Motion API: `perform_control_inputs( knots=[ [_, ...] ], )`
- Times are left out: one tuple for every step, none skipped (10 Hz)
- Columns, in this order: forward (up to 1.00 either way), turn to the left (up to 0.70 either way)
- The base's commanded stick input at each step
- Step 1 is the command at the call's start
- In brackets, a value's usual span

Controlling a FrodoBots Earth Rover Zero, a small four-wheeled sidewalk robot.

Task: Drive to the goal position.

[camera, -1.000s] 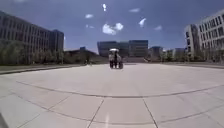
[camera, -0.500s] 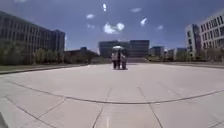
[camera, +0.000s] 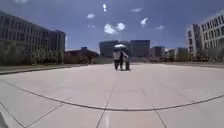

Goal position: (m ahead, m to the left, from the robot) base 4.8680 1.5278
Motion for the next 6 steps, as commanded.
perform_control_inputs(
  knots=[
    [0.50, 0.00],
    [0.50, 0.00],
    [0.50, 0.00],
    [0.50, 0.00],
    [0.50, 0.00],
    [0.50, 0.00]
  ],
)
